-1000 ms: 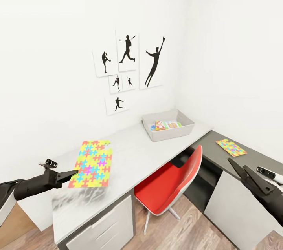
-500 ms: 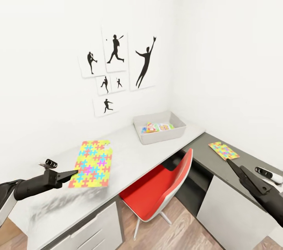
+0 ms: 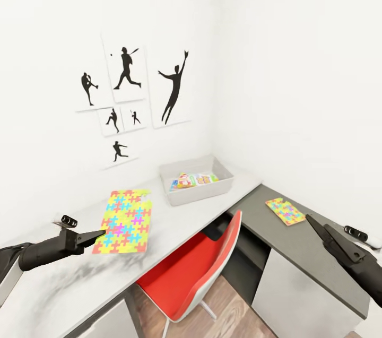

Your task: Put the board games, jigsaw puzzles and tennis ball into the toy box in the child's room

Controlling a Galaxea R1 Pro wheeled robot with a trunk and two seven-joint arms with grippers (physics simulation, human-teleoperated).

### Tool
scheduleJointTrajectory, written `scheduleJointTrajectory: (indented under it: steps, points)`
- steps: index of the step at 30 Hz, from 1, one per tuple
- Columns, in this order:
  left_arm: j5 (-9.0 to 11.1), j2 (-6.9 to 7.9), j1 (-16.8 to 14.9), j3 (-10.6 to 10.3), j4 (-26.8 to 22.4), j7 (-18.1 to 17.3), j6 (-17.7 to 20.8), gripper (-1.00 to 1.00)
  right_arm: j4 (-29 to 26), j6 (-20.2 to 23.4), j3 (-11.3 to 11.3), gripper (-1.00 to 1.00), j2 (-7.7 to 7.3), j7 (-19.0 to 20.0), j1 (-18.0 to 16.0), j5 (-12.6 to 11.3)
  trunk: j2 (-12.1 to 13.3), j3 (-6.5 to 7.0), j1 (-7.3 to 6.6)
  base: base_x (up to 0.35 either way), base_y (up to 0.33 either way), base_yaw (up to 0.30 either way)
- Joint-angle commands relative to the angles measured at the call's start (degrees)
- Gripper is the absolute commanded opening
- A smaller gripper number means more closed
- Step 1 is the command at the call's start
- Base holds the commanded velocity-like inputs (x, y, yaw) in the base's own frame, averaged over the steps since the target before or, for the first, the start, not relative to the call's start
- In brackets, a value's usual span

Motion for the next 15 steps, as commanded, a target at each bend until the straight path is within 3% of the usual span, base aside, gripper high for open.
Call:
scheduleJointTrajectory:
  steps: [1, 15]
  points:
    - [0.0, 0.02, 0.0, 0.0, 0.0, -0.2, 0.6, -1.00, 0.0, 0.5, 0.0, 1.00, 0.07, 0.1, -0.1, -0.1, -0.1, -0.12, 0.06, 0.235, -0.215, -0.023]
    - [0.0, 0.02, 0.0, 0.0, 0.0, -0.2, 0.6, -1.00, -0.1, 0.6, 0.0, 1.00, 0.12, 0.1, -0.1, -0.1, -0.1, -0.09, 0.06, 0.195, -0.167, -0.006]
